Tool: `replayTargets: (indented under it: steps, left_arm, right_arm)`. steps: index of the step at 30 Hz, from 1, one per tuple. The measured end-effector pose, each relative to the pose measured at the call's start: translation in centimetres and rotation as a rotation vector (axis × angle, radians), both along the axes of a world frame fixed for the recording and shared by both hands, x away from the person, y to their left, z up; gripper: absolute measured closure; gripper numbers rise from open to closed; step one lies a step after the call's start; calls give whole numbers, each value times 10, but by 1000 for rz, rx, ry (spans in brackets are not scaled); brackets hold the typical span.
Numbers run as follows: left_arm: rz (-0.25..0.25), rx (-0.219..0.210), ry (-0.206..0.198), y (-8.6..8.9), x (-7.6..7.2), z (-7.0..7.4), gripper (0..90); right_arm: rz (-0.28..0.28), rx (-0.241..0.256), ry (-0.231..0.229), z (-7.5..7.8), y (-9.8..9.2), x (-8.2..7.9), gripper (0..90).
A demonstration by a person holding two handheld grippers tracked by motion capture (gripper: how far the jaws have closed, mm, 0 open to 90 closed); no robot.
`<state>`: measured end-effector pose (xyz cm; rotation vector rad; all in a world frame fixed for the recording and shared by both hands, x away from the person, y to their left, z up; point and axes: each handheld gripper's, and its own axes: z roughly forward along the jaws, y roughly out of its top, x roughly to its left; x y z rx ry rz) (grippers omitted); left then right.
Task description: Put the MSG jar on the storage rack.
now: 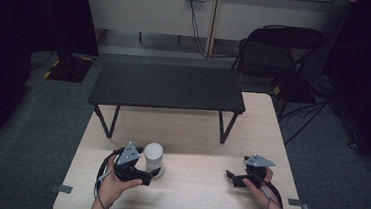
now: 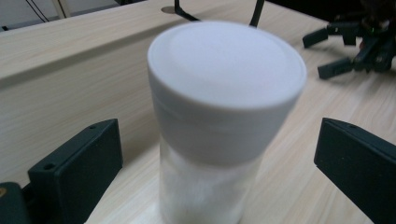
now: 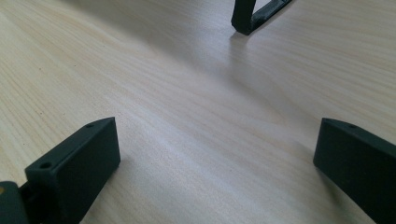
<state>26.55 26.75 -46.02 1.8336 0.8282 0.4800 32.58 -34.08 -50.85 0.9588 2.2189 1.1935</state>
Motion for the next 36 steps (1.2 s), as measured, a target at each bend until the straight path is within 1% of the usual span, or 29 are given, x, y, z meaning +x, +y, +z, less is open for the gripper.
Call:
replayTargets:
  steps: [1,2,3,4,5,6,7,8,9,10,11,13,15,17,22,24,26,28,29,30,31,32,33,34,35,36]
  left_arm:
    - [3,-4,1,-1,1,-1,7]
    - [-14,-10,2,0,5,-2,26]
    - [-14,-10,2,0,5,-2,33]
    - [-17,-16,0,0,6,-3,66]
    - [-24,-10,-10,-1,9,-4,95]
    - [-27,-13,-10,-1,10,-4,101]
    - [-35,-19,-18,0,12,-5,144]
    - [-27,-31,-19,0,12,-6,191]
    - [-32,-37,-19,1,14,-6,203]
    - [-40,-37,-26,1,15,-7,260]
    - [-32,-32,-31,0,14,-7,287]
    - [-42,-33,-35,1,15,-8,322]
    - [-44,-20,-44,0,14,-7,331]
    - [-39,-15,-47,-1,13,-7,334]
    - [-28,-17,-54,-3,10,-8,336]
    - [-21,-17,-48,-4,9,-6,336]
    - [-28,1,-44,-6,9,-2,336]
    - [-36,-17,-32,-6,10,3,336]
    - [-52,-39,-27,-4,10,10,336]
    - [-52,-39,-27,-4,10,10,336]
    - [-69,-47,-23,-5,11,23,336]
    - [-76,-57,-18,-5,12,30,336]
    - [-76,-57,-18,-5,12,30,336]
    - [-94,-78,-21,-4,16,46,336]
    - [-94,-78,-21,-4,16,46,336]
    - [-100,-88,-30,-5,18,55,336]
  right_arm:
    - [0,0,0,0,0,0,0]
    - [0,0,0,0,0,0,0]
    - [0,0,0,0,0,0,0]
    - [0,0,0,0,0,0,0]
    - [0,0,0,0,0,0,0]
    - [0,0,0,0,0,0,0]
    - [0,0,0,0,0,0,0]
    - [0,0,0,0,0,0,0]
    - [0,0,0,0,0,0,0]
    - [0,0,0,0,0,0,0]
    - [0,0,0,0,0,0,0]
    - [0,0,0,0,0,0,0]
    - [0,0,0,0,0,0,0]
    - [0,0,0,0,0,0,0]
    - [0,0,0,0,0,0,0]
    - [0,0,0,0,0,0,0]
    - [0,0,0,0,0,0,0]
    - [0,0,0,0,0,0,0]
    - [0,0,0,0,0,0,0]
    - [0,0,0,0,0,0,0]
    - [0,0,0,0,0,0,0]
    - [0,0,0,0,0,0,0]
    - [0,0,0,0,0,0,0]
    - [0,0,0,0,0,0,0]
    - [0,0,0,0,0,0,0]
    - [0,0,0,0,0,0,0]
